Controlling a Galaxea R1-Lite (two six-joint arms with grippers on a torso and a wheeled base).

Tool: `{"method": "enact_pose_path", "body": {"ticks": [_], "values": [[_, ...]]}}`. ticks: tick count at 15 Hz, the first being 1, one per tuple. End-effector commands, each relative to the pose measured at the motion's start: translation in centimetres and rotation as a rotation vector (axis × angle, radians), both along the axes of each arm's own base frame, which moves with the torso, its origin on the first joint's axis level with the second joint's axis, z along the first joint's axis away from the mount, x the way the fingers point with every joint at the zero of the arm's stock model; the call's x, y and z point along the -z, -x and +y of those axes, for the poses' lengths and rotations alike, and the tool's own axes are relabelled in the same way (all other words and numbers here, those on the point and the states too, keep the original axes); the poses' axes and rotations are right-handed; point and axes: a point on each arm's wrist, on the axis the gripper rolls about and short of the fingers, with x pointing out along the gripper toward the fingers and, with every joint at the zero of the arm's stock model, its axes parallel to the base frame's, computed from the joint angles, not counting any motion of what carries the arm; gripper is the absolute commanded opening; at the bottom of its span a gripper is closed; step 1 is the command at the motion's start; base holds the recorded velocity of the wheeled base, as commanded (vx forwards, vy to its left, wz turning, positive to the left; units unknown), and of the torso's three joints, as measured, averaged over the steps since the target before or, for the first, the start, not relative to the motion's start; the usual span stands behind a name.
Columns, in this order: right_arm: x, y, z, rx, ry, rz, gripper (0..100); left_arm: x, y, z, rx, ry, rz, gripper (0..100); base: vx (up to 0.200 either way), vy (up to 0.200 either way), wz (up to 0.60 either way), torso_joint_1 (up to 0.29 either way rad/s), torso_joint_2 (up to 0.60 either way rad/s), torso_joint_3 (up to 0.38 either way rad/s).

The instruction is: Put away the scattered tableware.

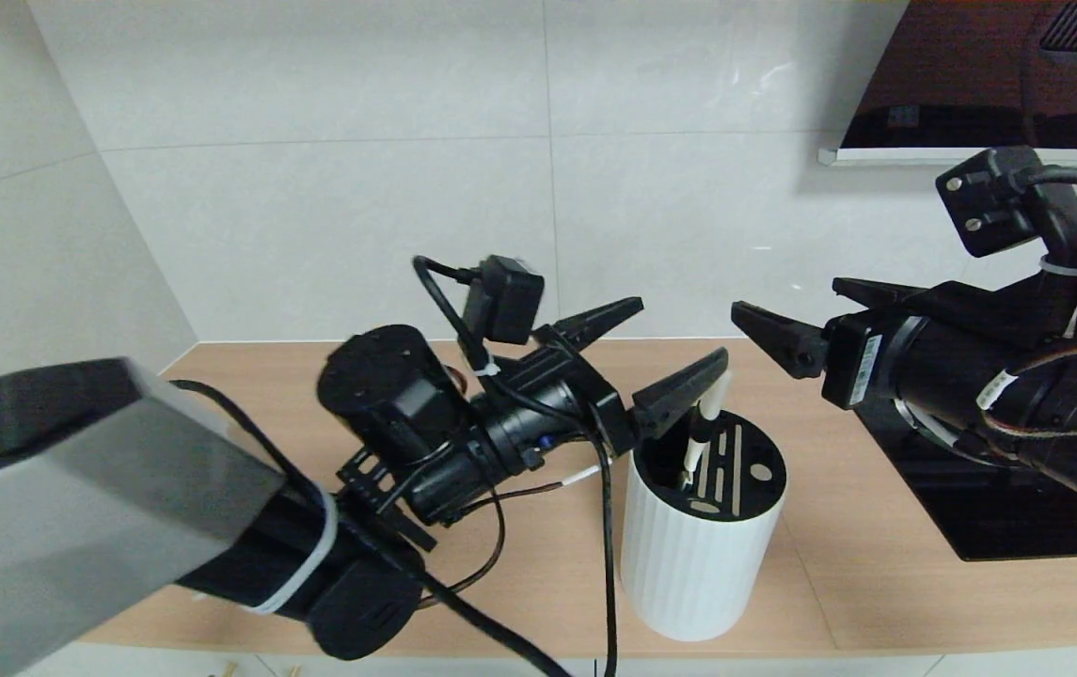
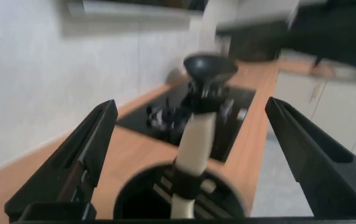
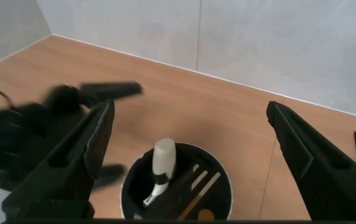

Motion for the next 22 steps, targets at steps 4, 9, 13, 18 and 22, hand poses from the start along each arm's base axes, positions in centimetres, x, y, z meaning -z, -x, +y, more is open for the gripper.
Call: {"method": "enact_pose_path", "body": {"ticks": [4,9,13,18,22], "values": [[1.5,4.5,-6.1,0.160,-0.007,-0.008,100,-6.7,8.3,13.2,-0.175,0.149,-0.029,100,0.000,0.000,0.00,0.000,0.00,0.000],[4.4,11.1,-11.7,0.294,-0.041,-0.071,100,-8.9,18.4,20.3,-0.359,0.225,-0.131,100,0.000,0.000,0.00,0.000,0.00,0.000],[7.1,18.2,-15.2,0.433,0.005,-0.105,100,-7.9,29.2,23.5,-0.404,0.181,-0.048,100,0.000,0.000,0.00,0.000,0.00,0.000],[8.5,23.2,-16.3,0.540,0.034,-0.160,100,-3.9,34.8,24.2,-0.516,0.172,-0.045,100,0.000,0.000,0.00,0.000,0.00,0.000],[9.8,23.8,-16.2,0.669,0.019,-0.185,100,-3.1,34.4,23.5,-0.686,0.219,-0.093,100,0.000,0.000,0.00,0.000,0.00,0.000]]}}
